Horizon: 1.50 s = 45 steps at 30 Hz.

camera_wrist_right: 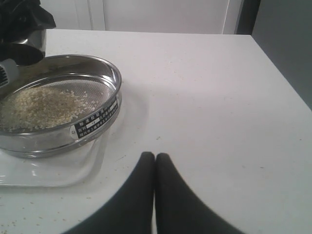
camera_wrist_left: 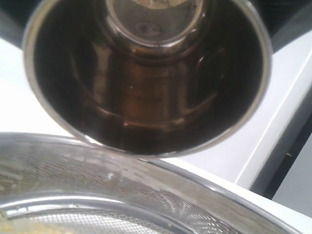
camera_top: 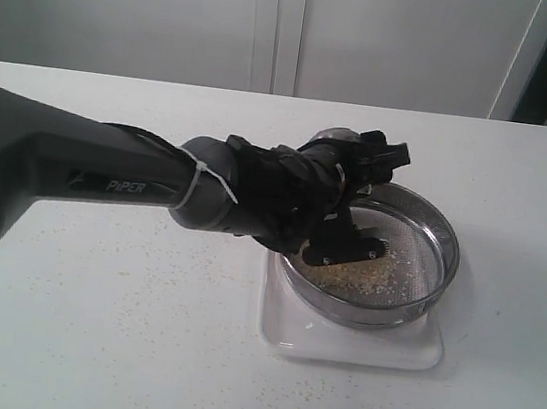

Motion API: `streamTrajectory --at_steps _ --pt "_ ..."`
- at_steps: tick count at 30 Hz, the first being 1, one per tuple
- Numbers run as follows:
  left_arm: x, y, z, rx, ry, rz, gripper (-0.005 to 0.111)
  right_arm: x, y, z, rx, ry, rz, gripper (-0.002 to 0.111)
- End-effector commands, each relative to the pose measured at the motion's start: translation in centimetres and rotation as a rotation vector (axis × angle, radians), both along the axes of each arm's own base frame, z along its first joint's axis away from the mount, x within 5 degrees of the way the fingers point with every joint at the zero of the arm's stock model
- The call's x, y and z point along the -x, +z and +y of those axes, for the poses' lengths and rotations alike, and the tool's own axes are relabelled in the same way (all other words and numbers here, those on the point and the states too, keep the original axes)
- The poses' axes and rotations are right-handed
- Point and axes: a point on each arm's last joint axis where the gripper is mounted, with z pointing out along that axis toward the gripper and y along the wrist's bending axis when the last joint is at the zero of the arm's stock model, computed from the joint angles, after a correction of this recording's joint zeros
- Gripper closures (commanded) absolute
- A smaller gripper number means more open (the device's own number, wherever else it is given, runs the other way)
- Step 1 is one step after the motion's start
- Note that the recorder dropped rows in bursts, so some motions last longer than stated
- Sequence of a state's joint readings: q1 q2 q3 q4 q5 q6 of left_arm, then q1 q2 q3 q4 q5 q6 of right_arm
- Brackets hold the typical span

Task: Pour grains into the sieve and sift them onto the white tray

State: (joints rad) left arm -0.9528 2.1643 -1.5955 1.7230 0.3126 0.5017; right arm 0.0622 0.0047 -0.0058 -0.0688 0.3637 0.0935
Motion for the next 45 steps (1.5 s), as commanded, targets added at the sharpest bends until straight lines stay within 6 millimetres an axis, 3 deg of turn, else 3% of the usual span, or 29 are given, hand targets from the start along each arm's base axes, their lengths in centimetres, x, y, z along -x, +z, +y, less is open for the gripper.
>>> streamTrajectory --at_steps 1,26,34,45 --pt "0.3 0.8 0.0 0.025 0.026 -0.025 0.107 0.0 0.0 0.0 0.001 -0.002 -0.013 0.108" --pt "1.1 1.8 0.0 0.048 0.130 -0.082 0.107 0.0 0.0 0.0 0.001 -0.002 -0.013 0.108" --pt "1.1 1.8 0.1 0.179 0.193 -0.042 0.107 0.0 0.0 0.0 0.001 -0.002 -0.013 0.108" --pt "1.0 2.7 0.8 0.512 0.363 0.024 0.107 0.0 0.0 0.0 0.001 -0.002 -0.013 0.108"
